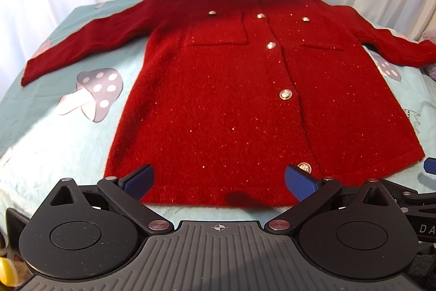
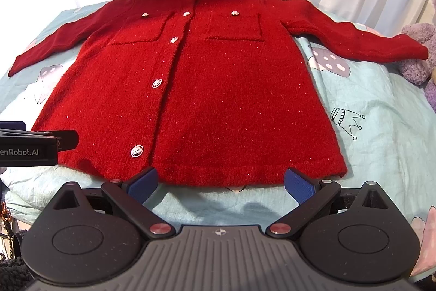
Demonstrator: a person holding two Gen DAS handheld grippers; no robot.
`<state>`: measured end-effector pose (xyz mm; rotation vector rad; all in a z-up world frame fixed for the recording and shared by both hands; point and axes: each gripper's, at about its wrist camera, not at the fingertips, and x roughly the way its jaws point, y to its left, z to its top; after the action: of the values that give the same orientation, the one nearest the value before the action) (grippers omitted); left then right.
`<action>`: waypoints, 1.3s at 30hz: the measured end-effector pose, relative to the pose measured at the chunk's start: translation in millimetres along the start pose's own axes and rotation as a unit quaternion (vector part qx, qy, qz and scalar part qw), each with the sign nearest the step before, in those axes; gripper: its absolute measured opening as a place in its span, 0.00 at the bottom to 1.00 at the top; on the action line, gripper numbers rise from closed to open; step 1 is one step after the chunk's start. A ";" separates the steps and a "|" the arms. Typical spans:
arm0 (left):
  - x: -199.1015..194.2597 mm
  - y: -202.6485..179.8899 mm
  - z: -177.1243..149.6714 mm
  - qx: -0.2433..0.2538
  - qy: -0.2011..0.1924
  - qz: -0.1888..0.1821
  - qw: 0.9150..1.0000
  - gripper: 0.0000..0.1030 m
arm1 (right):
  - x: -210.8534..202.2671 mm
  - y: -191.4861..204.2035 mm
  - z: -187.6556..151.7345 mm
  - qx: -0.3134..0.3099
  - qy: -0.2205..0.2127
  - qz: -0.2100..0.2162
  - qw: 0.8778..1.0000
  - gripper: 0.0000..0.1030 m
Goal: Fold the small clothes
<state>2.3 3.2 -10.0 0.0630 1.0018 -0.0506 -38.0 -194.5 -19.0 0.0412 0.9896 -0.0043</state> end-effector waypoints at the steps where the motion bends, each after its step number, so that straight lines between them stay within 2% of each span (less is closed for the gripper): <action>1: 0.2 0.1 0.1 0.000 0.000 0.000 1.000 1.00 | 0.0 0.2 0.3 0.000 0.000 0.000 1.000 0.96; 39: 6.0 3.6 7.8 -0.004 0.017 -0.001 1.000 1.00 | 6.6 -2.7 2.1 0.006 0.007 0.004 1.000 0.96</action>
<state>12.3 6.1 -10.8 0.0555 1.0359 -0.0476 -32.7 -197.2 -23.5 0.0557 1.0043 -0.0035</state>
